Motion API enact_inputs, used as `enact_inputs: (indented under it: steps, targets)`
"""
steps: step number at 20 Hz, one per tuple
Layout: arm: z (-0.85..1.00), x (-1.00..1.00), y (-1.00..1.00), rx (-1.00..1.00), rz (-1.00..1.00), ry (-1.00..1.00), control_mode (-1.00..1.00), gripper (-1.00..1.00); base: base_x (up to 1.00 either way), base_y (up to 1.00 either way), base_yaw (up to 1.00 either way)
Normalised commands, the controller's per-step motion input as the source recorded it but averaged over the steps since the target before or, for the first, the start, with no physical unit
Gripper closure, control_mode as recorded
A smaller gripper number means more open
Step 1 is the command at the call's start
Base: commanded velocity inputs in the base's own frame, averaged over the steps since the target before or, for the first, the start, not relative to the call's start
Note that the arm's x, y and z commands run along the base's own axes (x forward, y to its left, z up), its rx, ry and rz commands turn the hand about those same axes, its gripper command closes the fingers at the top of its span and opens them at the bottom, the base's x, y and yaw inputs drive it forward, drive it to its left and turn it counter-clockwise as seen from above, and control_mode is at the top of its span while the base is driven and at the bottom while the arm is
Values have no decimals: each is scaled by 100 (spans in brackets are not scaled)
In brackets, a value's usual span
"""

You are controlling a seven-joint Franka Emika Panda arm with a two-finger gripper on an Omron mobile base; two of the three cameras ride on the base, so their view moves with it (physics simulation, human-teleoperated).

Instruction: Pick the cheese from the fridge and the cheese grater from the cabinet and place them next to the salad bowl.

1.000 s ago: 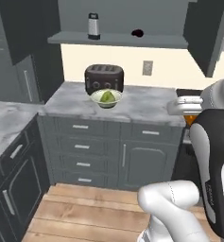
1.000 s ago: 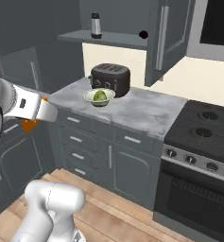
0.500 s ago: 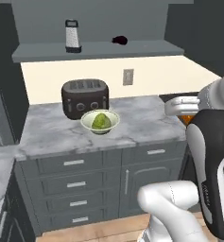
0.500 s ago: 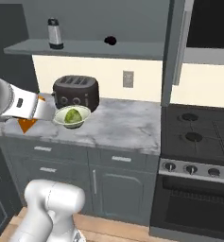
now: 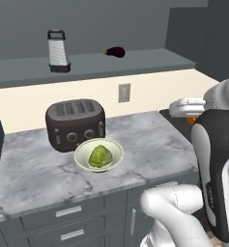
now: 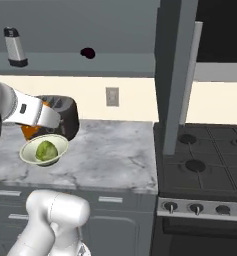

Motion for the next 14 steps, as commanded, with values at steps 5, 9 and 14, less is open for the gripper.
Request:
enact_inputs:
  steps: [5, 9, 14]
  targets:
    - [0, 0, 0, 0, 0, 0, 100, 100, 27, 0, 0]
    - [0, 0, 0, 0, 0, 0, 100, 100, 0, 0, 0]
    - [0, 0, 0, 0, 0, 0, 100, 100, 0, 0, 0]
